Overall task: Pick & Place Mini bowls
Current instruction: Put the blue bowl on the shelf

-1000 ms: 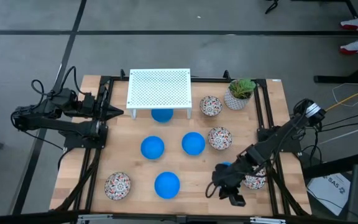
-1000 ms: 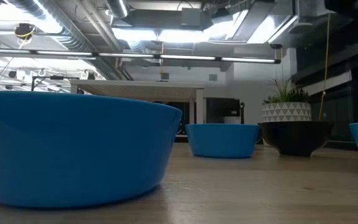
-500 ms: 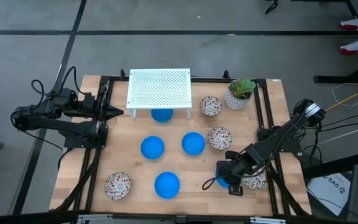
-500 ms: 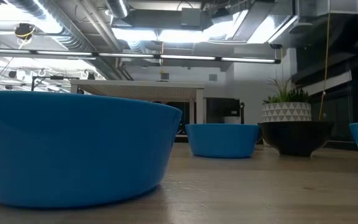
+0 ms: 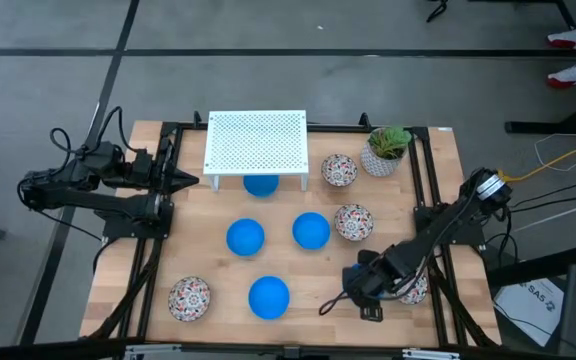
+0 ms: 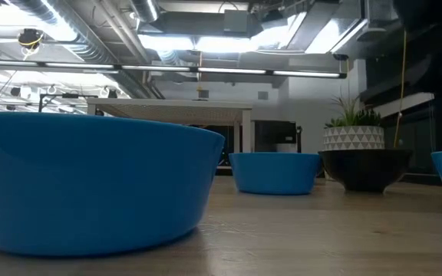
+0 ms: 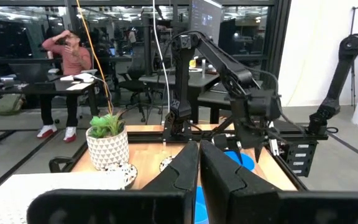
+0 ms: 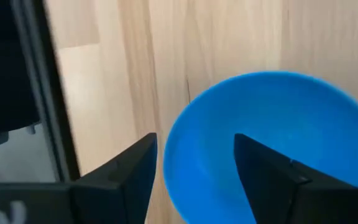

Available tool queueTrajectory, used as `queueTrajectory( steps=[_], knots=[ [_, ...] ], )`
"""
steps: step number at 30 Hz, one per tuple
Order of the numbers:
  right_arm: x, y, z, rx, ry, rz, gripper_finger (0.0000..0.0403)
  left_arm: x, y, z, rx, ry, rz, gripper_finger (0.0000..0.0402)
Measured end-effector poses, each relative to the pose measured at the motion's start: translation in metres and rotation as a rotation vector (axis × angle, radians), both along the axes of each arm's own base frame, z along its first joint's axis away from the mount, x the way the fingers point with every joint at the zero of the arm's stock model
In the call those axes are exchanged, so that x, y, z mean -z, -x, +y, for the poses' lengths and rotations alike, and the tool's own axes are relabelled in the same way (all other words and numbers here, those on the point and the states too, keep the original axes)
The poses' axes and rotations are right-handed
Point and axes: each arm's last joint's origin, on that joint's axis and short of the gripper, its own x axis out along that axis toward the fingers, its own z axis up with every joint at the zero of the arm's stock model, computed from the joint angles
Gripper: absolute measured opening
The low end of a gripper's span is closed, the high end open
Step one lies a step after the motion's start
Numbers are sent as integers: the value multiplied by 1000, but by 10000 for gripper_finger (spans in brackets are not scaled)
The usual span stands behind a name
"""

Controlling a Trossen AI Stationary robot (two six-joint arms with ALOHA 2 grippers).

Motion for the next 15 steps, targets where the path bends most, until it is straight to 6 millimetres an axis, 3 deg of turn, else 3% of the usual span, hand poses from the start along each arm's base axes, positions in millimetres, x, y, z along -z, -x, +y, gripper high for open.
queueTrajectory(
  steps=[15],
  knots=[
    [30,-4,10,80,23,119,168,0,0,0,0,0,0,10]
  ],
)
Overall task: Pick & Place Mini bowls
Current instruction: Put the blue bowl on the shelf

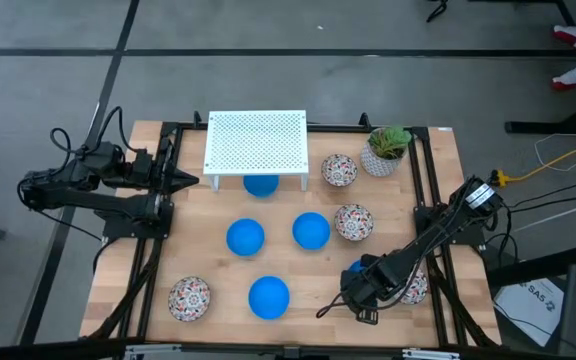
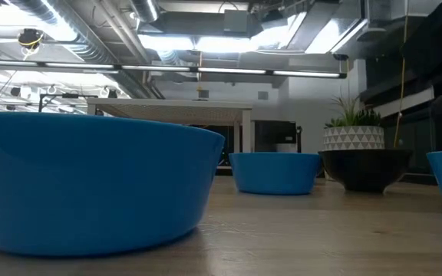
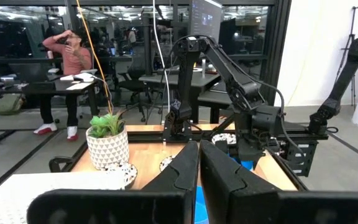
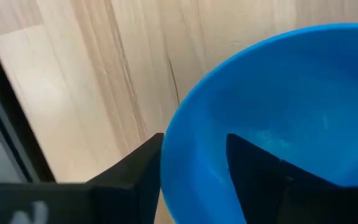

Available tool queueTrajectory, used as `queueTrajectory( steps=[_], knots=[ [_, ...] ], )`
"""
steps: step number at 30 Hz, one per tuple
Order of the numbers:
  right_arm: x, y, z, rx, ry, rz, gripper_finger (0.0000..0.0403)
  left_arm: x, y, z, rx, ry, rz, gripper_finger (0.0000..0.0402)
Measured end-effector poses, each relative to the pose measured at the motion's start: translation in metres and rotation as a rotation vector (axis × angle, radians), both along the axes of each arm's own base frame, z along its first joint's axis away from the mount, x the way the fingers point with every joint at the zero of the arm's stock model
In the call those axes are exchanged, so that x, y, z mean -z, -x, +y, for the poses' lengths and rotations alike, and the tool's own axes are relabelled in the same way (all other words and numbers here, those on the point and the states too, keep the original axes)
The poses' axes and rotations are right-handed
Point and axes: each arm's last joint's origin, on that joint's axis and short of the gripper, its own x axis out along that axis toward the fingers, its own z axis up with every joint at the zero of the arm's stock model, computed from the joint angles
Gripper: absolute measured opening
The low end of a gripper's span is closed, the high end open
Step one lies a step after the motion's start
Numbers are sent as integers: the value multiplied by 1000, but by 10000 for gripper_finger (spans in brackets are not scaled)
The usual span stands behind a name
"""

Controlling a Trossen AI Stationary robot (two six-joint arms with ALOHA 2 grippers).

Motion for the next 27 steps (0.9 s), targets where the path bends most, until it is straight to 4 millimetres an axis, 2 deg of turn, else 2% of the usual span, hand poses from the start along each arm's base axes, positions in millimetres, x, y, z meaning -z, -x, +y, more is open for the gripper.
queueTrajectory(
  steps=[4,12,20,27],
  knots=[
    [-1,0,0,-19,4,-4,128,0,0,0,0,0,0,8],
    [-14,-8,6,-73,-22,-55,14,0,0,0,0,0,0,8],
    [-46,-22,18,-205,-67,-176,12,0,0,0,0,0,0,11],
    [-97,-38,23,-360,-17,-343,12,0,0,0,0,0,0,8]
  ],
)
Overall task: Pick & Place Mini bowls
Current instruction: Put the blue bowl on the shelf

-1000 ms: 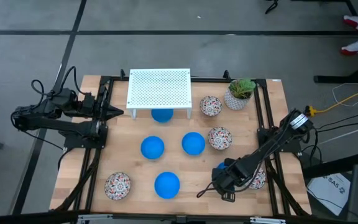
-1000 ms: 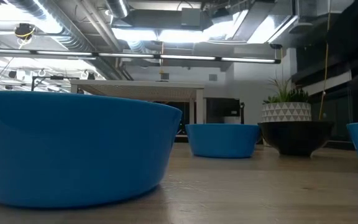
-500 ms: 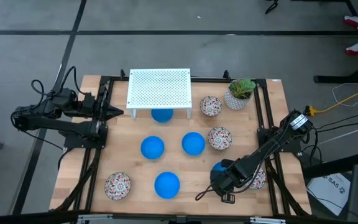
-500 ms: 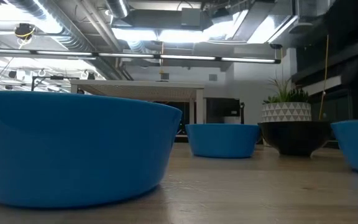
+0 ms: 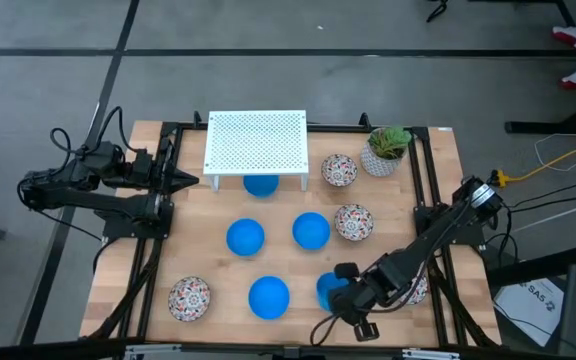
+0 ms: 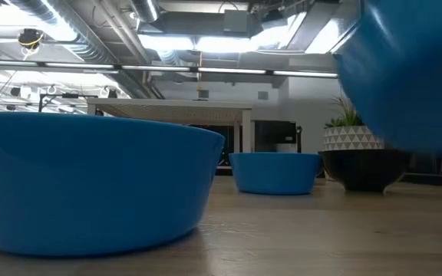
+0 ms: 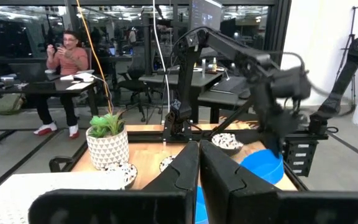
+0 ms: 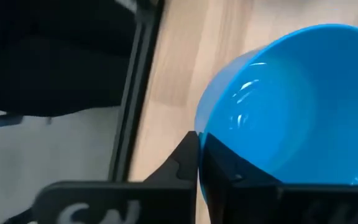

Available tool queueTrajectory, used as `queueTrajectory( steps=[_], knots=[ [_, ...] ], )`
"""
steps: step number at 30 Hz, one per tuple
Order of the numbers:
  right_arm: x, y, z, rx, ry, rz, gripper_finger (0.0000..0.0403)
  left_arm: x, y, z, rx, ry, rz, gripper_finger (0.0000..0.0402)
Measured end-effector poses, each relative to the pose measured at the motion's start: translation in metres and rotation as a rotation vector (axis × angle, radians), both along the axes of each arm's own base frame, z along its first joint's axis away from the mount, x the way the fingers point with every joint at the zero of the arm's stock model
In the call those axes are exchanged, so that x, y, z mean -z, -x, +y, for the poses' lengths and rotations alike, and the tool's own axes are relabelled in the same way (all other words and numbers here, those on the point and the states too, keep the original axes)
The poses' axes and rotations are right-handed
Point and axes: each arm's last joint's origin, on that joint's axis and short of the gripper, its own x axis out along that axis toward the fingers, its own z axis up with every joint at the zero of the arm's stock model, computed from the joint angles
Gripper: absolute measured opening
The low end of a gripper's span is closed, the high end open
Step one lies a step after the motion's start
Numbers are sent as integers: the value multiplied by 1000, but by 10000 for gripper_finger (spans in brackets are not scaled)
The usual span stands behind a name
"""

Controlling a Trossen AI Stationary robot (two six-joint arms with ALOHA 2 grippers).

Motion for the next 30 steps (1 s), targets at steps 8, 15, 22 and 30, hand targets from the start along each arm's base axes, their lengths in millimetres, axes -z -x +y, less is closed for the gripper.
queueTrajectory(
  steps=[8,15,22,30],
  knots=[
    [-64,-17,-13,-130,198,-278,7,0,0,0,0,0,0,12],
    [-79,-24,-21,-384,285,-372,6,0,0,0,0,0,0,8],
    [-58,-22,-24,-500,336,-313,7,0,0,0,0,0,0,12],
    [-57,-10,-43,-480,322,-406,4,-1,-2,-1,41,-26,-21,10]
  ],
)
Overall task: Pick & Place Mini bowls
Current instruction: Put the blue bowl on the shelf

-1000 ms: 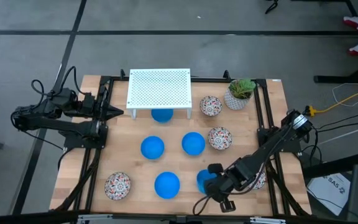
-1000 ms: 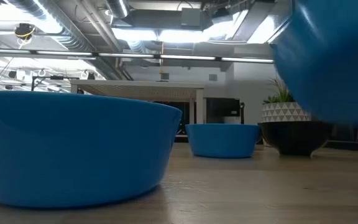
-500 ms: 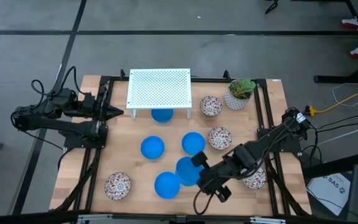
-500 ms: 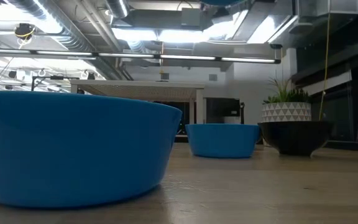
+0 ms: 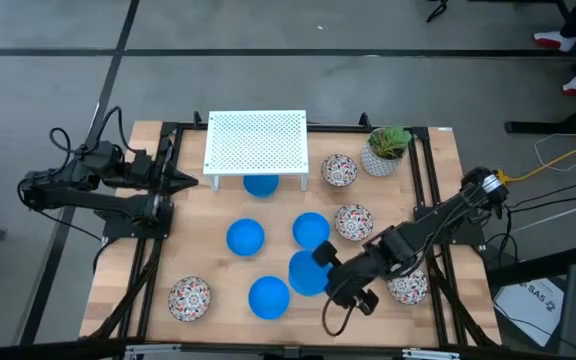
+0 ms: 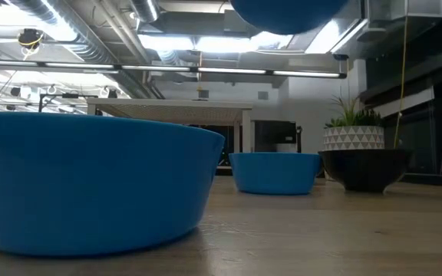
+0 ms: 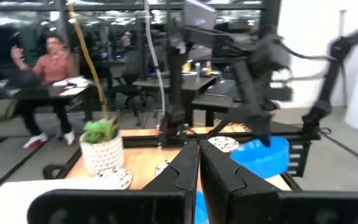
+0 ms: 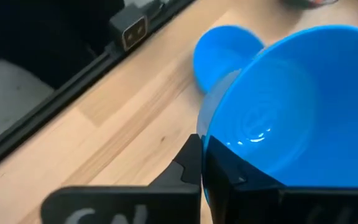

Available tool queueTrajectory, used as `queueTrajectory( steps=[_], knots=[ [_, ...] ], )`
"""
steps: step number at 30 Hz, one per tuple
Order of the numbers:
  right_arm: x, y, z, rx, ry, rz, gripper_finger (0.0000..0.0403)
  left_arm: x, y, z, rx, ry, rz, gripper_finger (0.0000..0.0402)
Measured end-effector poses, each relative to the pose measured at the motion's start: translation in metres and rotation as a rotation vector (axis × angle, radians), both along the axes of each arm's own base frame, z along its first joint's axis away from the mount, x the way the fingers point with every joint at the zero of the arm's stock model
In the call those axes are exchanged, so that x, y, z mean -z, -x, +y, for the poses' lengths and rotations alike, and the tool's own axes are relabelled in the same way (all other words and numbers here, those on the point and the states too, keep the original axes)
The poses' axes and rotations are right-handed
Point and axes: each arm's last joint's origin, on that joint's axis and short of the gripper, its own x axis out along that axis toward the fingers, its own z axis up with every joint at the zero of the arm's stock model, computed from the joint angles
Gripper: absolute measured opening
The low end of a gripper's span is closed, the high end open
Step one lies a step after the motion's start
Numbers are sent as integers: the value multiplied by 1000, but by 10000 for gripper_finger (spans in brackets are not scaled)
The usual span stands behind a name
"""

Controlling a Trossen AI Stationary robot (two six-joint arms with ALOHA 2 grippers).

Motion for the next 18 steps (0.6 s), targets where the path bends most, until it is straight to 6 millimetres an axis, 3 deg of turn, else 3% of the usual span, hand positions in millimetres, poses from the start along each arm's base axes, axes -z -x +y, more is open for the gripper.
queueTrajectory(
  steps=[6,10,18],
  knots=[
    [-5,13,-22,-40,-111,-149,7,1,-11,2,-60,-93,10,12],
    [-2,21,-35,-96,-173,-241,7,4,-24,-1,31,-127,53,11],
    [20,29,-57,-207,-300,-384,7,17,-77,-8,255,-181,132,51]
  ],
)
